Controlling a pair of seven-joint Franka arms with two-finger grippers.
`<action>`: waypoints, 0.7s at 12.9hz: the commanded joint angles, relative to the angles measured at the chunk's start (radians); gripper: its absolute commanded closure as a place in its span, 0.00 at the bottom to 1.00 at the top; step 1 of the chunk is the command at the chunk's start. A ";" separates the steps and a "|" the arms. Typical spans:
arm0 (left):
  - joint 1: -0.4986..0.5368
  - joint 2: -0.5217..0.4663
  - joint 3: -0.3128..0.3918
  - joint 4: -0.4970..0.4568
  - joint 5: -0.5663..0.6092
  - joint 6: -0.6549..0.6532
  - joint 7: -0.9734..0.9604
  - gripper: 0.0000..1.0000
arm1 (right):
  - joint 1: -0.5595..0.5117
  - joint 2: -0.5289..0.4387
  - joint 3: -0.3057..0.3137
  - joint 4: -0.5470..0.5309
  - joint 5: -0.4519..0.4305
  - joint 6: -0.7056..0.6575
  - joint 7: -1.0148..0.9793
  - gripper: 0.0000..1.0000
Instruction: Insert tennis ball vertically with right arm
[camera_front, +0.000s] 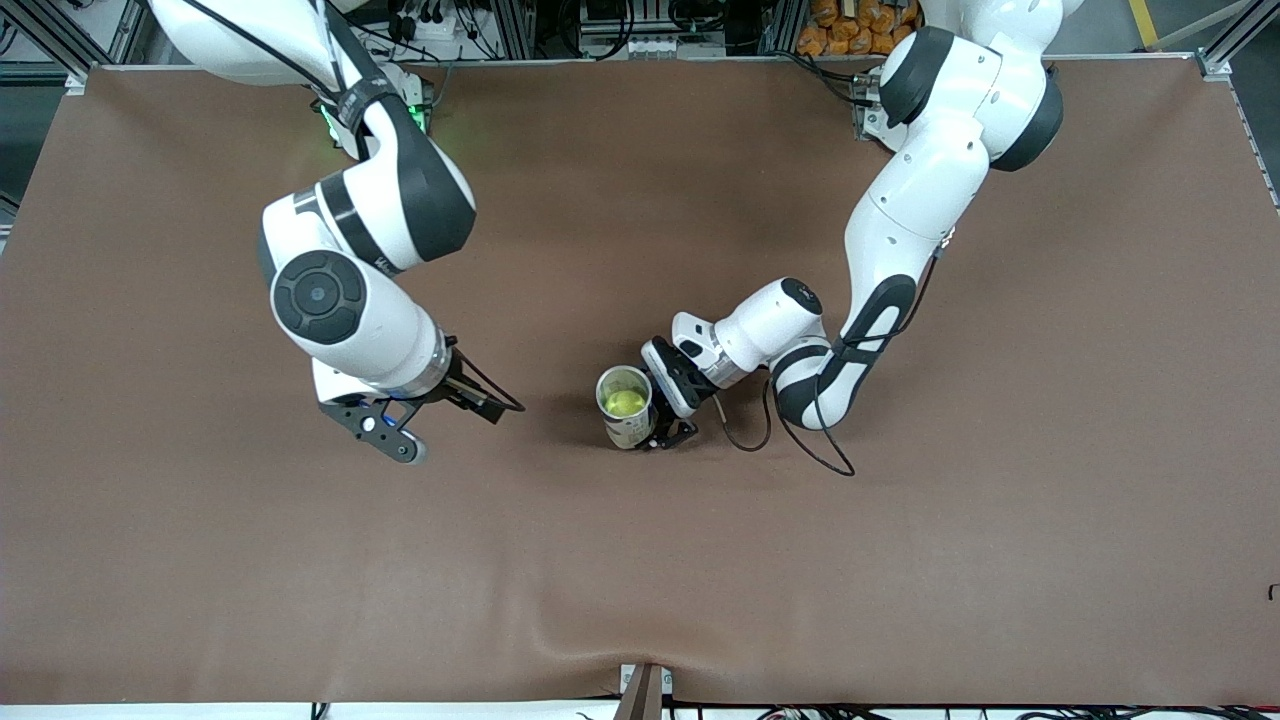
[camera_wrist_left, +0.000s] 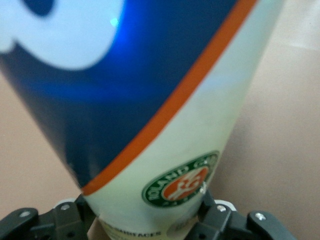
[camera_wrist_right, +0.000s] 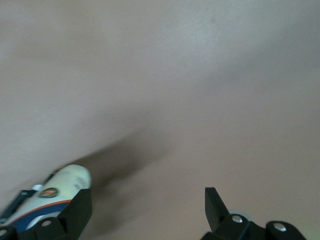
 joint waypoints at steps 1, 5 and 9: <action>-0.012 0.051 0.001 -0.001 0.037 -0.007 -0.012 0.20 | -0.079 -0.107 0.012 -0.138 -0.012 0.014 -0.149 0.00; -0.012 0.050 0.001 -0.001 0.037 -0.007 -0.012 0.19 | -0.211 -0.182 0.013 -0.230 -0.012 0.026 -0.437 0.00; -0.012 0.050 0.001 -0.001 0.037 -0.007 -0.012 0.18 | -0.276 -0.294 0.012 -0.359 -0.012 0.083 -0.632 0.00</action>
